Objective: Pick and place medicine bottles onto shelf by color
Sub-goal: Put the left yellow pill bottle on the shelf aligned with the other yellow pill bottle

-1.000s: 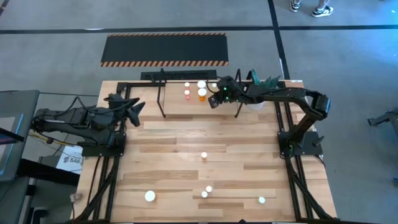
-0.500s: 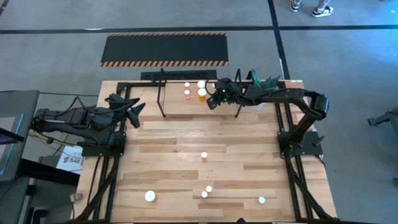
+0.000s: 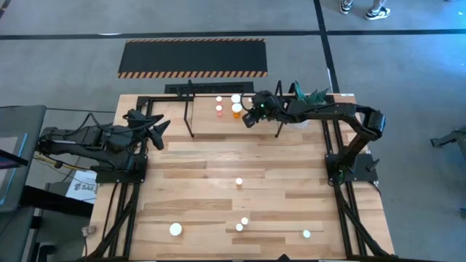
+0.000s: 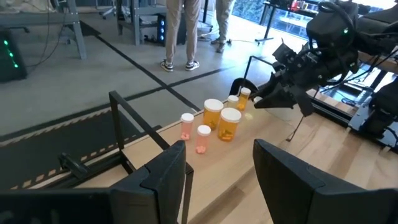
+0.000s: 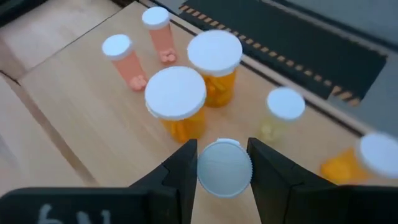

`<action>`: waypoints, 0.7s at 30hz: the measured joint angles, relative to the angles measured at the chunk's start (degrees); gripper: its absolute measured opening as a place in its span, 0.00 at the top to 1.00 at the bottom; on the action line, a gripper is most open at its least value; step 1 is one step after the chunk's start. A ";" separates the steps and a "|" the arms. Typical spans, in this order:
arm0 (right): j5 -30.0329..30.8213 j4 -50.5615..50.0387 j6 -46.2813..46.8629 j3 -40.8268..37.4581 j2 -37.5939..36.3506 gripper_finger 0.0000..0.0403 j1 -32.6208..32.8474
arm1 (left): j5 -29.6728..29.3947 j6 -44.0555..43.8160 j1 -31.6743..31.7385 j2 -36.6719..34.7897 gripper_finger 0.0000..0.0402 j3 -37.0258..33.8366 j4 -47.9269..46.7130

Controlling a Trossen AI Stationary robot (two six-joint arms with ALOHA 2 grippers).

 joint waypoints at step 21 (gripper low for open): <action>0.55 0.32 1.97 -0.02 0.04 0.63 -0.26 | 1.49 0.00 0.01 0.00 0.57 0.00 0.00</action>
